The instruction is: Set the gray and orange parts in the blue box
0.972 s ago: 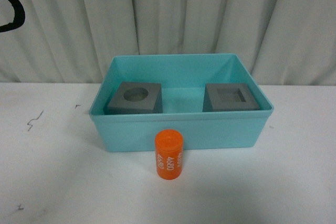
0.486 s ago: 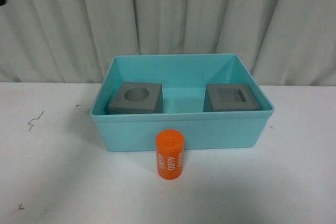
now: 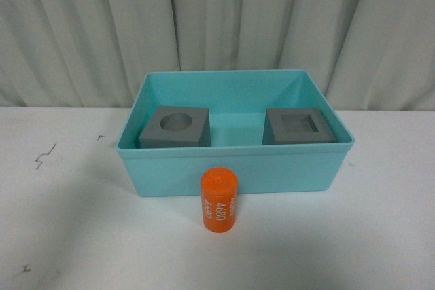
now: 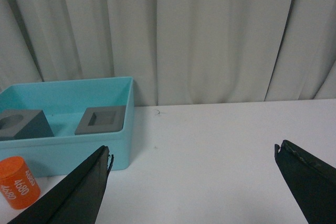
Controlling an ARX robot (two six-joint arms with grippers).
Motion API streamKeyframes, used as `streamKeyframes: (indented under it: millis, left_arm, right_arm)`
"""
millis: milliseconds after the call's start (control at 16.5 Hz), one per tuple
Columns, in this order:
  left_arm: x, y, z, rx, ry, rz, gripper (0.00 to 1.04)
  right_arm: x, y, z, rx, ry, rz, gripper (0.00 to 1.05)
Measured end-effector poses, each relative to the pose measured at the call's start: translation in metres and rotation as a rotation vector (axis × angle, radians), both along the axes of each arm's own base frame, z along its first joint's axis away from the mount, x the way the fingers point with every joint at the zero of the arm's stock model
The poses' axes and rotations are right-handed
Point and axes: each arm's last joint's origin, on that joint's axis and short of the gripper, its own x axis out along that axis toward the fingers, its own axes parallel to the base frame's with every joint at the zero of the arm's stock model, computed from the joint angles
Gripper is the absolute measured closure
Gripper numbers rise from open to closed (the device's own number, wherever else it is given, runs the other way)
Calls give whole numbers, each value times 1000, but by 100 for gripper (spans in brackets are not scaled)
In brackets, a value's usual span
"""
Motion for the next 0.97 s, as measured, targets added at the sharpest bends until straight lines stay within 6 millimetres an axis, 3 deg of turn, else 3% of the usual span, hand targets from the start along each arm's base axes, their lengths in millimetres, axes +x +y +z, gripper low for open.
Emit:
streamKeyframes:
  millis: [243, 607, 972]
  left_arm:
    - [-28, 17, -11, 0, 2, 18, 103]
    - [-51, 16, -27, 1, 17, -5, 103]
    - [-66, 16, -20, 1, -21, -5, 103]
  right_arm:
    - [0, 0, 0, 0, 0, 0, 6]
    - [0, 0, 0, 0, 0, 0, 6]
    - [0, 0, 0, 0, 0, 0, 6]
